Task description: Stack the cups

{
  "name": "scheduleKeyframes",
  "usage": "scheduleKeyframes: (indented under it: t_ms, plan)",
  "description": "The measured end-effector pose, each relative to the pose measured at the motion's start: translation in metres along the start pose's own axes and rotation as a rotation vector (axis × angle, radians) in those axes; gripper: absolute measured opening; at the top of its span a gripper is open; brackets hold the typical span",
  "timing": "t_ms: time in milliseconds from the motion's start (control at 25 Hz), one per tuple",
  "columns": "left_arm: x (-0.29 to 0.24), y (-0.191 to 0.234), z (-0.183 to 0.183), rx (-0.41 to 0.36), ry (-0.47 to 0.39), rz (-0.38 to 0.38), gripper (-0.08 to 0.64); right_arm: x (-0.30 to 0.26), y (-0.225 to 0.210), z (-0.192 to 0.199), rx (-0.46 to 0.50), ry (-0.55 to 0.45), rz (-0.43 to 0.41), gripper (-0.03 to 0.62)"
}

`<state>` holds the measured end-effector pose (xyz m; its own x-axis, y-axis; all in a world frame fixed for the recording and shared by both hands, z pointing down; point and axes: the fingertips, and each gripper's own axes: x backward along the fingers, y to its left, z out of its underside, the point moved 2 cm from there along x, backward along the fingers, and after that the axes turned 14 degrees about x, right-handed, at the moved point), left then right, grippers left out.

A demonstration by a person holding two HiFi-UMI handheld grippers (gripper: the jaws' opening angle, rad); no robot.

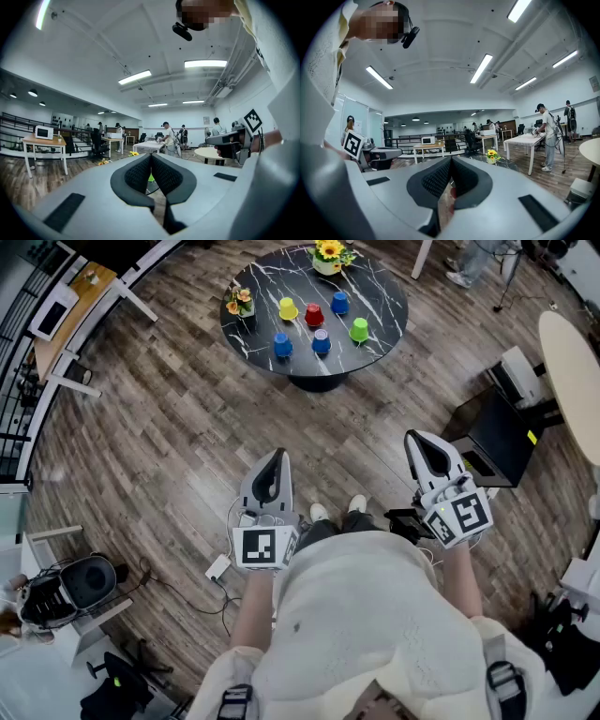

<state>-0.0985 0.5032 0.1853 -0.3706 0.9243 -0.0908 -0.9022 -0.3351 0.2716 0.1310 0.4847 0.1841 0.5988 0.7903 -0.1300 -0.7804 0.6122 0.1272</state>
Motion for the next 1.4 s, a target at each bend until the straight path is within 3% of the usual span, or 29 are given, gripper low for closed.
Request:
scheduleKeyframes:
  t_ms: [560, 840, 920, 1000, 1160, 1400]
  plan:
    - [-0.004, -0.027, 0.009, -0.049, -0.008, -0.035, 0.021, 0.012, -0.013, 0.006, -0.011, -0.027, -0.037, 0.008]
    - [-0.013, -0.034, 0.016, -0.013, -0.010, -0.093, 0.025, 0.017, -0.038, 0.015, 0.024, -0.022, -0.034, 0.011]
    - [-0.014, -0.039, 0.024, -0.008, 0.003, -0.093, 0.060, 0.019, -0.042, 0.018, 0.027, -0.021, -0.054, 0.065]
    - [-0.016, -0.042, 0.030, -0.005, 0.011, -0.090, 0.149, 0.020, -0.046, 0.021, 0.029, -0.022, -0.071, 0.084]
    - [-0.021, -0.040, 0.034, 0.009, 0.020, -0.101, 0.160, 0.016, -0.053, 0.025, 0.033, -0.007, -0.097, 0.115]
    - [-0.043, -0.016, 0.031, 0.007, 0.020, -0.090, 0.172, -0.012, -0.061, 0.027, 0.049, 0.008, -0.084, 0.112]
